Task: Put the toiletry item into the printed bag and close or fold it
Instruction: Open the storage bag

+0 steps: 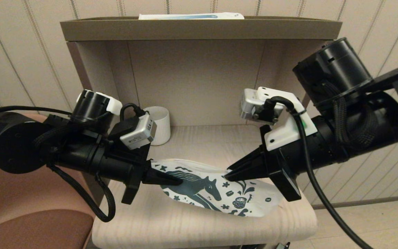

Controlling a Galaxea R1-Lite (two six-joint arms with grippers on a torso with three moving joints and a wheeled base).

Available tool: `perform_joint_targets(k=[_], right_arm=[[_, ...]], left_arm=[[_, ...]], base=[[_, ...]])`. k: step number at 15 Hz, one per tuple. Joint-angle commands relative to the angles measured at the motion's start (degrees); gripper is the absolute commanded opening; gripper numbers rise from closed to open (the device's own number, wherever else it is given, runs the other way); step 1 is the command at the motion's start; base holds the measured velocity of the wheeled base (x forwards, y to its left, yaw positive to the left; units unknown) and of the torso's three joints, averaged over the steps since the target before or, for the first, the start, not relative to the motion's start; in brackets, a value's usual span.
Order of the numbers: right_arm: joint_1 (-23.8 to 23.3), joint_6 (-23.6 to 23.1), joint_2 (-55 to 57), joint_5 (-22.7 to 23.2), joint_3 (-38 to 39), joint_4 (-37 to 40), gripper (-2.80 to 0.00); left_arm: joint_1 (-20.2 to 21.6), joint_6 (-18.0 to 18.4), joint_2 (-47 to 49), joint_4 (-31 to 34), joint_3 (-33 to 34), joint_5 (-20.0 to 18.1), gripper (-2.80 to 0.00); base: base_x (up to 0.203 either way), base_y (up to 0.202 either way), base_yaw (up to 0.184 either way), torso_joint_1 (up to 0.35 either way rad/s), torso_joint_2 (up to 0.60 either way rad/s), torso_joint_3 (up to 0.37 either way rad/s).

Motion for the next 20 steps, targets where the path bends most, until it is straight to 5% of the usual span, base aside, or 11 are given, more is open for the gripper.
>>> perform_joint_targets(k=[1, 20], right_arm=[[-0.36, -0.16, -1.33, 0.17, 0.60, 0.37, -2.80], [-11.89, -0.49, -19.29, 1.57, 18.79, -2.10, -2.80]], left_arm=[[-0.02, 0.25, 0.13, 0.06, 0.24, -0.31, -2.80], [0.07, 0.25, -0.48, 0.06, 1.12, -0.31, -2.80]], base=[[0.000, 0.000, 0.000, 0.000, 0.00, 0.000], [0.000, 0.000, 0.000, 0.000, 0.00, 0.000]])
